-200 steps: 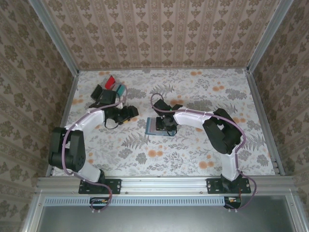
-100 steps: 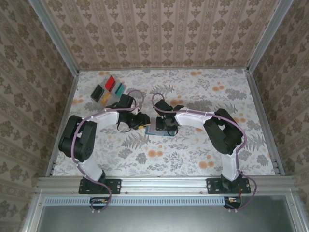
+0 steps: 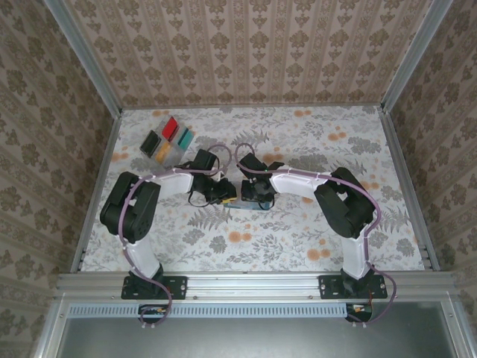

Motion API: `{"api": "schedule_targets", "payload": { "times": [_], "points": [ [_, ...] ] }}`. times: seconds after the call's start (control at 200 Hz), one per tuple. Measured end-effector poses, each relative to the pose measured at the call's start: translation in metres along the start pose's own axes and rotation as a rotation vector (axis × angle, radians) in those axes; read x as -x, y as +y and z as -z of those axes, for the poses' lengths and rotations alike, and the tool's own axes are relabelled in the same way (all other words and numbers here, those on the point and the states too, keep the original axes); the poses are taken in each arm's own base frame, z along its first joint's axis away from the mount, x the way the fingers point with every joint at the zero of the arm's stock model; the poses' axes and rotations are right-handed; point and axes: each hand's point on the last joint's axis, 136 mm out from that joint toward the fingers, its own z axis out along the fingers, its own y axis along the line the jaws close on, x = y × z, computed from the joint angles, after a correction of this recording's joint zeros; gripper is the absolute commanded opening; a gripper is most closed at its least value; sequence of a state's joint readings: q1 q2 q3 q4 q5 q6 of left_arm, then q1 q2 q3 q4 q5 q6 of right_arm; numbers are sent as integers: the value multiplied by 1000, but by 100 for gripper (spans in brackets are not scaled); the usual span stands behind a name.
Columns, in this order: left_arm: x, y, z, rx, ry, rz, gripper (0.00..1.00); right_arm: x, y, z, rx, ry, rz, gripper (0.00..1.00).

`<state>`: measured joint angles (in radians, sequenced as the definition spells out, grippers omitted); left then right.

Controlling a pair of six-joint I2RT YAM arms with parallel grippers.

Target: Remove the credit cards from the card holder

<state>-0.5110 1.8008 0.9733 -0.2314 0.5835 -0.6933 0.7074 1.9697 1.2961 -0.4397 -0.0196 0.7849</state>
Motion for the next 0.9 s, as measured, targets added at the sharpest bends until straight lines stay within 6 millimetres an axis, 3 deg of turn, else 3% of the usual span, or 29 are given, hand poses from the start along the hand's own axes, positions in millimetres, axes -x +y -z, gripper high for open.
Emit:
{"api": "schedule_targets", "payload": {
  "times": [0.26,0.585,0.75,0.9],
  "points": [
    [1,2,-3,10,6,6,16,2,-12,8,-63,-26,-19,33],
    [1,1,-3,5,8,5,19,6,-51,47,-220,-131,-89,45],
    [2,-9,-3,-8,12,-25,23,10,-56,74,-201,-205,-120,54],
    [7,-30,-5,-39,15,-74,24,14,-55,92,-157,-259,-143,56]
  ]
}}
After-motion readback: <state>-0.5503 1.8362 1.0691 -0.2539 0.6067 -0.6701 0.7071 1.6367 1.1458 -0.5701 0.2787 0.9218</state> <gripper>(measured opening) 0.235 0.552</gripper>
